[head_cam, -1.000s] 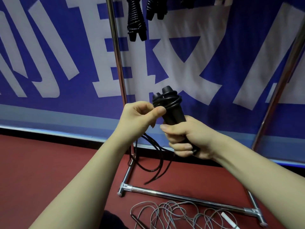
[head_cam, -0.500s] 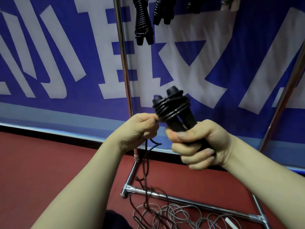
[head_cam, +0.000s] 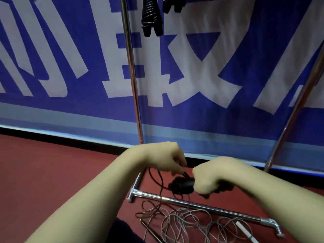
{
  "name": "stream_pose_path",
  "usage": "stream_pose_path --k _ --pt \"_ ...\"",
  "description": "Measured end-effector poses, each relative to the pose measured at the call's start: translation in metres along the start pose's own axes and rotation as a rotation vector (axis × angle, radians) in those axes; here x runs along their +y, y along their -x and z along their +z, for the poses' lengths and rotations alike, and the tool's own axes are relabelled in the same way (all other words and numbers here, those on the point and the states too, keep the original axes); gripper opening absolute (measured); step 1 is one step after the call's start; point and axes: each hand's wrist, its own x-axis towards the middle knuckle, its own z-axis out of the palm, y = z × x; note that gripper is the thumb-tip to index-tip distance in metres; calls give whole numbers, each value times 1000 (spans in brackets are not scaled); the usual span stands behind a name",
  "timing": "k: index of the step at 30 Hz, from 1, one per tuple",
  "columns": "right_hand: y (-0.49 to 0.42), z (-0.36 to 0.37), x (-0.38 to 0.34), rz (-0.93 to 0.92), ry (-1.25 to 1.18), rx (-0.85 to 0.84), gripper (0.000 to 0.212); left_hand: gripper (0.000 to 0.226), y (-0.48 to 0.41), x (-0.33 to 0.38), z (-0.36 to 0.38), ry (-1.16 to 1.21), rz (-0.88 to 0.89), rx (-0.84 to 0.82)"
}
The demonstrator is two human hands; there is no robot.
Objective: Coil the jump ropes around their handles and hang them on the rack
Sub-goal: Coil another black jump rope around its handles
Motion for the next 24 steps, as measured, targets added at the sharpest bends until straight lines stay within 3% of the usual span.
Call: stream_pose_path --k 3,6,10,12,15,16,24 --pt "-4 3 -2 81 21 147 11 19 -11 11 9 -254 -115 83" --pt "-15 4 6 206 -60 365 29 19 -12 21 13 -488 -210 222" --pt "-21 -6 26 307 -215 582 32 27 -16 22 14 -601 -215 400" --pt "-22 -12 34 334 -273 678 32 20 -19 26 14 -310 -220 540" --pt "-21 -21 41 349 -295 822 23 46 -23 27 8 409 -280 690" --pt "-21 -23 43 347 -290 853 19 48 -25 27 7 547 -282 685" --pt "-14 -27 45 299 -270 954 16 37 -23 16 7 864 -152 639"
